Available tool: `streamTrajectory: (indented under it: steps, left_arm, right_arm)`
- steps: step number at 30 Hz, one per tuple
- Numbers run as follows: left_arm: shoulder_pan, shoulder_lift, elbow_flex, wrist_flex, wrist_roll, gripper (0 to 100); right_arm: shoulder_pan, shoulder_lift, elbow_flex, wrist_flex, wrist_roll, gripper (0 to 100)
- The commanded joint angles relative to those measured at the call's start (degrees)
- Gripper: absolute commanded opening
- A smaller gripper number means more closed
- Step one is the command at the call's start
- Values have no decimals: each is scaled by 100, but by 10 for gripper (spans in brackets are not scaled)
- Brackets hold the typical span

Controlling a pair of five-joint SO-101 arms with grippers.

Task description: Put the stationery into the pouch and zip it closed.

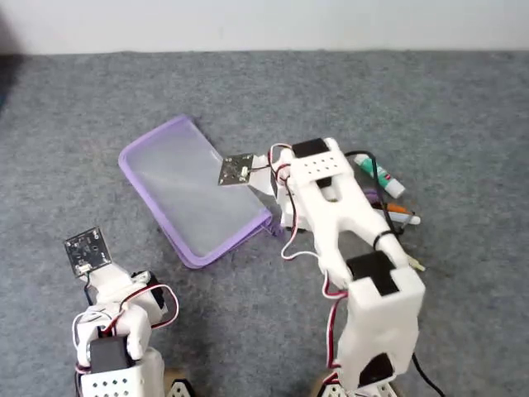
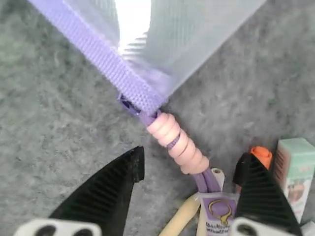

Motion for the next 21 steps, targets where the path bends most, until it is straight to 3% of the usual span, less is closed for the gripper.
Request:
streamTrajectory:
  steps: [1, 6, 13, 21]
  left_arm:
    - [-26, 18, -75, 18, 53, 17]
    - [-26, 18, -75, 18, 53, 17]
    - [-26, 18, -75, 18, 53, 17]
    - [-26, 18, -75, 18, 53, 17]
  right_arm:
    - [-66, 198, -413, 127, 176, 304]
    - [-163, 673, -422, 127, 387, 269]
    - [-163, 787, -422, 171, 378, 9]
    - [-84, 374, -422, 857, 281, 10]
